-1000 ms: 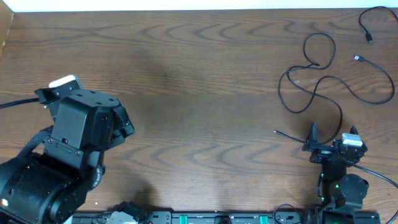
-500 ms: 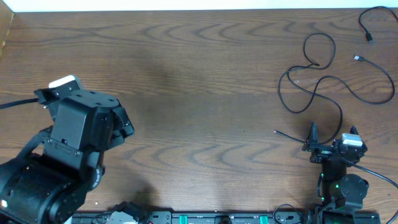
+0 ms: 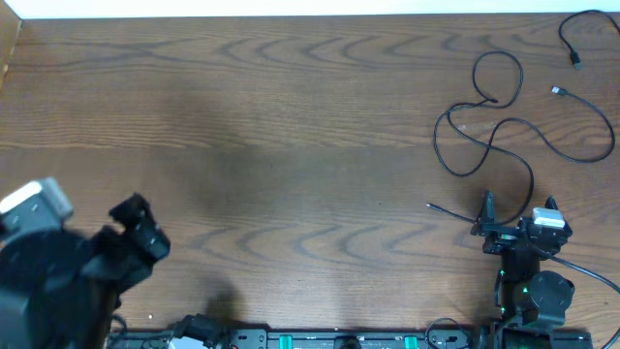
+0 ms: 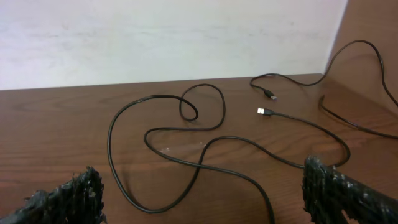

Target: Untangle cables

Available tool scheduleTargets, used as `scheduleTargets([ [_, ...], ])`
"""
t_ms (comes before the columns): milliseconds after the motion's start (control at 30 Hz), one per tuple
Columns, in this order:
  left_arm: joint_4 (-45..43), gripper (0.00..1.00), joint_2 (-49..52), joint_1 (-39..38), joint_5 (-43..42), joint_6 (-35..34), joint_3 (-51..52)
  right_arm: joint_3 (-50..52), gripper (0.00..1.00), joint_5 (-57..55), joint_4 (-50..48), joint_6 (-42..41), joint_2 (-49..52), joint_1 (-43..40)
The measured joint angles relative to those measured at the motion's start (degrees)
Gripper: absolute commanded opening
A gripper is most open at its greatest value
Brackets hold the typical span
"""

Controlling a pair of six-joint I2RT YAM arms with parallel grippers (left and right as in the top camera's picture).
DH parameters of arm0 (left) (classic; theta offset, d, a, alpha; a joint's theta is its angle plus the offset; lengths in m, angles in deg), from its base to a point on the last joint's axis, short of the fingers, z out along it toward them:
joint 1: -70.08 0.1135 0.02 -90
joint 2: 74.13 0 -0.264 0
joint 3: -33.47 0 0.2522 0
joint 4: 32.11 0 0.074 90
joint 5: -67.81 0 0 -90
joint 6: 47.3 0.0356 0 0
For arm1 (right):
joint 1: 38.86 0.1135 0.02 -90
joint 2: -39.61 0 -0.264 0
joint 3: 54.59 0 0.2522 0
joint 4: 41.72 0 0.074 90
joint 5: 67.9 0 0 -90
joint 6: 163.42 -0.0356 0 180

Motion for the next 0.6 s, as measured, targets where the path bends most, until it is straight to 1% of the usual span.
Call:
scheduleTargets([
  [200,-1.11,0.95,-5.16,4.33,-4.33,0.00,2.19,0.00,0.99,0.00,0.00,0.00,0.00,0.00],
  [333,-3.80,0.95,-9.29,6.43,-6.58,-0.02,6.51,0.00,0.99,0.00,0.00,0.00,0.00,0.00],
  [600,-14.29,0.95,-22.49,10.38,-11.17,-0.04,23.87,0.00,0.99,0.00,-0.02,0.00,-0.13,0.00],
])
